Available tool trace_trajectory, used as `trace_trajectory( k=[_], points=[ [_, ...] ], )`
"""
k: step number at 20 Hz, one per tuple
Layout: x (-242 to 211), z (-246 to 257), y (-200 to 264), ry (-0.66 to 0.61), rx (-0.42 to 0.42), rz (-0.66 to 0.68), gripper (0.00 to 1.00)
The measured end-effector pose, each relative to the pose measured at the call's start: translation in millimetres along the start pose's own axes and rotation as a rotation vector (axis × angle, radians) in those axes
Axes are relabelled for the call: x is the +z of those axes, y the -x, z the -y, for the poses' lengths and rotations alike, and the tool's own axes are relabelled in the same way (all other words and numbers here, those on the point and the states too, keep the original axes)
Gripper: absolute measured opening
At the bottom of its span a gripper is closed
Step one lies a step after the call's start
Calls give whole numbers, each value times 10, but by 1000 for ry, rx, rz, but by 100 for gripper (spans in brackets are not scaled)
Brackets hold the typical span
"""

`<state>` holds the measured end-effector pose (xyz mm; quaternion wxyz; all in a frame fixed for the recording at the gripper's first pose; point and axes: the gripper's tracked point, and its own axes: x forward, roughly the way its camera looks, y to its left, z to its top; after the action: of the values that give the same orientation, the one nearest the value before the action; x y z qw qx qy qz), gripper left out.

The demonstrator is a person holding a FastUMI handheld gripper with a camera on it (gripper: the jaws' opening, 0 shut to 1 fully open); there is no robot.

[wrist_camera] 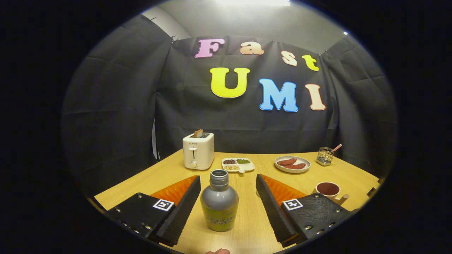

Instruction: Take the bottle from table, then pour the juice into the cup, finally place the bottle on the coaster

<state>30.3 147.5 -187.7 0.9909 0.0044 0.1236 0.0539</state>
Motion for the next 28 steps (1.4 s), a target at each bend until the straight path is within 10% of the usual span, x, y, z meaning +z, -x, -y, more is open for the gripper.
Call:
trace_trajectory(
  k=[21,23,28],
  points=[
    [-1044,-188,-224,-27,14,-238,96],
    [-1043,-189,-205,-35,16,-240,81],
    [-973,-187,-186,-79,39,-245,79]
  ],
)
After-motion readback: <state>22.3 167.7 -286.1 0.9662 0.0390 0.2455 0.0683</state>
